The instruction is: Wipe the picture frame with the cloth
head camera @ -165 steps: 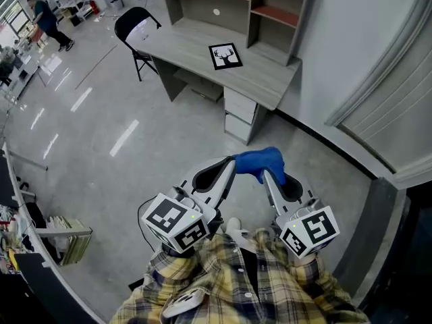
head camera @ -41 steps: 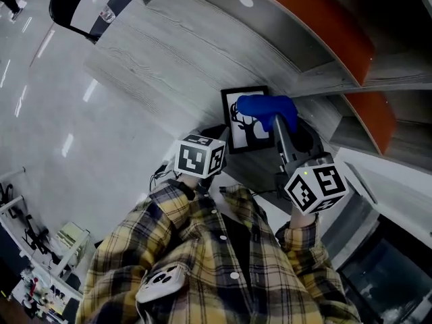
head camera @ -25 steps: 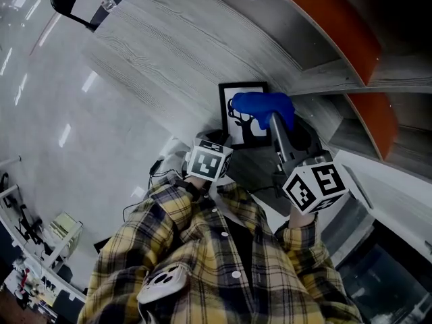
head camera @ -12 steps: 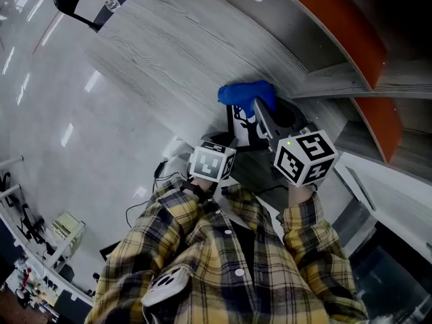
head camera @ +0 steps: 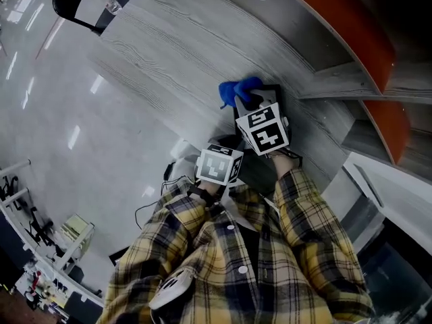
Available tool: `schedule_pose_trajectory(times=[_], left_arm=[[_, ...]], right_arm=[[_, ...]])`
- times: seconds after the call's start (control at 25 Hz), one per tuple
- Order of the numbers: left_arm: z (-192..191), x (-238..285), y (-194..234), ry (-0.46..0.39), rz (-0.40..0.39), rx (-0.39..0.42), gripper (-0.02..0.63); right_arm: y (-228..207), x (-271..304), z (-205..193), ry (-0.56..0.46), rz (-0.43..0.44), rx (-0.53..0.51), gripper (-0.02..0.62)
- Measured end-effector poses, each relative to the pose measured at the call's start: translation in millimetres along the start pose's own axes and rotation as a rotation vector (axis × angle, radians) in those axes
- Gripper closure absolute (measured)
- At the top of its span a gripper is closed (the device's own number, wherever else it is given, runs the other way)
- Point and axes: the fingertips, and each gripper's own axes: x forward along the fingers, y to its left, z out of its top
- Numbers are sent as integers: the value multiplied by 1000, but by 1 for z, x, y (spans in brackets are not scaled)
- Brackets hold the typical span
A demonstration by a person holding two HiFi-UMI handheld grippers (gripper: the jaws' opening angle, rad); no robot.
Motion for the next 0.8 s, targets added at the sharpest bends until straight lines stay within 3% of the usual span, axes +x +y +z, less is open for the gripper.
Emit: schedule_pose_trajectory(times=[0.16, 0.4, 0.8], left_arm=[[-2, 1, 2, -1, -14, -17, 518], [-2, 2, 1, -2, -25, -37, 518], [-4, 0, 2, 6, -40, -58, 517]], right_arm=[[0, 11, 1, 28, -5, -52, 554], [-11, 4, -16, 75, -96, -170, 554], [-61, -22, -45, 105, -227, -156, 554]])
